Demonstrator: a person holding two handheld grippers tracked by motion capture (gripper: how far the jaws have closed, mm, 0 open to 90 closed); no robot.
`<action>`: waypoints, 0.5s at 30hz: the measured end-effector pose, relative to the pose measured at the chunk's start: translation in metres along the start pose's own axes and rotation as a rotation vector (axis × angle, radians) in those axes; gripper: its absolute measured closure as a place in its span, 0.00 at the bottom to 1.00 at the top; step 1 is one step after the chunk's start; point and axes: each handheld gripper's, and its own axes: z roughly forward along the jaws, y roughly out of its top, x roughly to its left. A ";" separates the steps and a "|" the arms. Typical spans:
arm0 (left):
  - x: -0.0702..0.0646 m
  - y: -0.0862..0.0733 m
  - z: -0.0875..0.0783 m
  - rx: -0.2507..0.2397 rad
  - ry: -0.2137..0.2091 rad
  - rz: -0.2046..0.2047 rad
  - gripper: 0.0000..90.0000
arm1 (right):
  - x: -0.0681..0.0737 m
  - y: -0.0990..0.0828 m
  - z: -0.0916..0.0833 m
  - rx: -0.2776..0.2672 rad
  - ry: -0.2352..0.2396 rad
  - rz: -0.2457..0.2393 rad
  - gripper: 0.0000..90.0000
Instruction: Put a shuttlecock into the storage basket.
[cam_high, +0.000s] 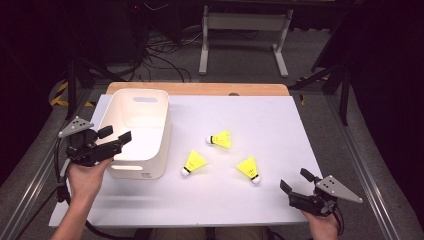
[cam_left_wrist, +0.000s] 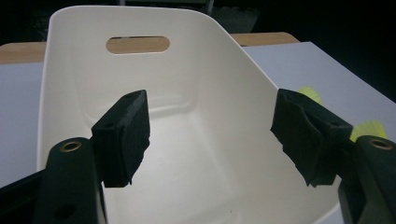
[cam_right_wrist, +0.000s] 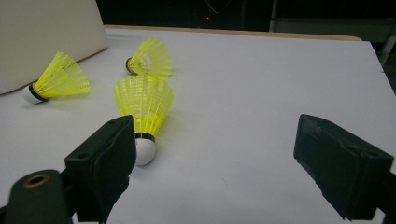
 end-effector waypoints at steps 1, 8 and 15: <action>-0.001 0.000 0.001 0.003 -0.001 0.003 0.32 | 0.000 0.000 0.000 0.001 0.000 -0.001 0.15; -0.009 0.002 0.007 0.008 -0.022 0.015 0.32 | 0.000 0.000 0.000 0.000 -0.001 -0.001 0.15; -0.018 0.003 0.014 0.021 -0.044 0.034 0.33 | 0.000 0.000 0.000 0.001 0.001 -0.003 0.15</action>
